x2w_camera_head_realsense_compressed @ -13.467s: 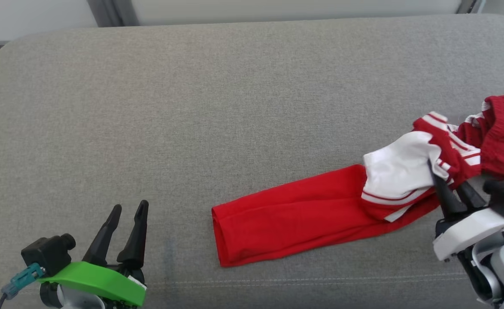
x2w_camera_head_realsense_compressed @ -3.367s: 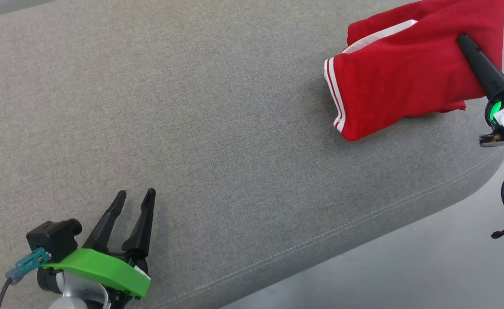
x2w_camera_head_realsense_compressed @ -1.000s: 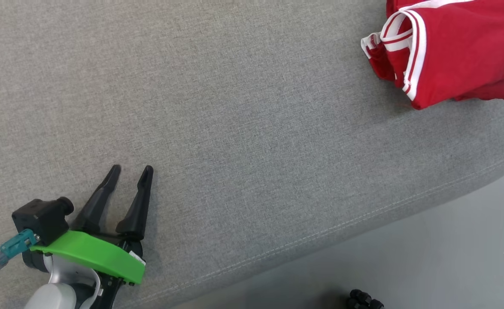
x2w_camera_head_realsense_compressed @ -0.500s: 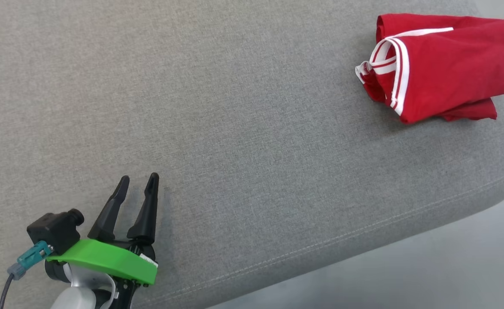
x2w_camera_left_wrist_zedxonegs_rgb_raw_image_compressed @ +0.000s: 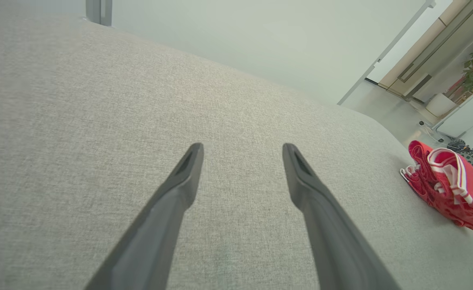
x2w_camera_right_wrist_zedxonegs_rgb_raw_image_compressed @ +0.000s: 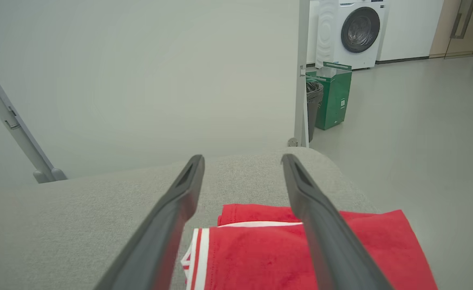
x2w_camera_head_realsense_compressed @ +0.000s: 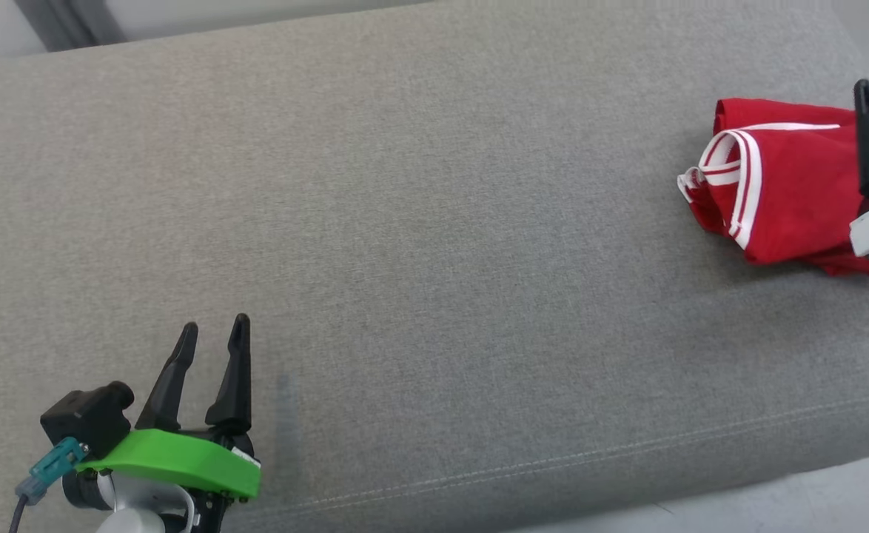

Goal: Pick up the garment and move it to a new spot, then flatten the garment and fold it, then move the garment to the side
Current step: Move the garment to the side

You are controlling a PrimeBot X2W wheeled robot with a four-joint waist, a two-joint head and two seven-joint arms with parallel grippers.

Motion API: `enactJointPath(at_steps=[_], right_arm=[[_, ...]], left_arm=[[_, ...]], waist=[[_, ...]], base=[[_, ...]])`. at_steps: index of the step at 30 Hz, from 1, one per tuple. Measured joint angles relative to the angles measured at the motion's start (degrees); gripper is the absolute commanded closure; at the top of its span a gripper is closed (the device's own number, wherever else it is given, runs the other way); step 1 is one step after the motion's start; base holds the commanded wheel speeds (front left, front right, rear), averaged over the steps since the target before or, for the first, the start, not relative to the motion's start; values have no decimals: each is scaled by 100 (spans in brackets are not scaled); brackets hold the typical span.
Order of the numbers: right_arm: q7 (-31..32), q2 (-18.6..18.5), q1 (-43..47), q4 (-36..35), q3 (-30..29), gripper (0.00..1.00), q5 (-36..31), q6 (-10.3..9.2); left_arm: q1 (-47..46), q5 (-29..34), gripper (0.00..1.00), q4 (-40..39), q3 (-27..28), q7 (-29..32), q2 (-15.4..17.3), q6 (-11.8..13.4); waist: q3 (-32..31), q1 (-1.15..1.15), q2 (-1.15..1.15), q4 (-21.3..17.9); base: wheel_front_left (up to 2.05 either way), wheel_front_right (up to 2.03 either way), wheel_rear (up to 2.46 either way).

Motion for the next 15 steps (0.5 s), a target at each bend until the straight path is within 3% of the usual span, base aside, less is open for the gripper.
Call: enactJointPath(at_steps=[10,15], right_arm=[[0,339,957,-623,-52,0,-554,-386],[0,469,1456,-808,-102,0,-820,-456]], left_arm=[[261,315,0,246,135,-107,109,144],[335,370,0,323,155,-146,110,149]], waist=[[-504,0,0,542],[-718,0,0,711]], base=[[0,0,0],[0,0,0]])
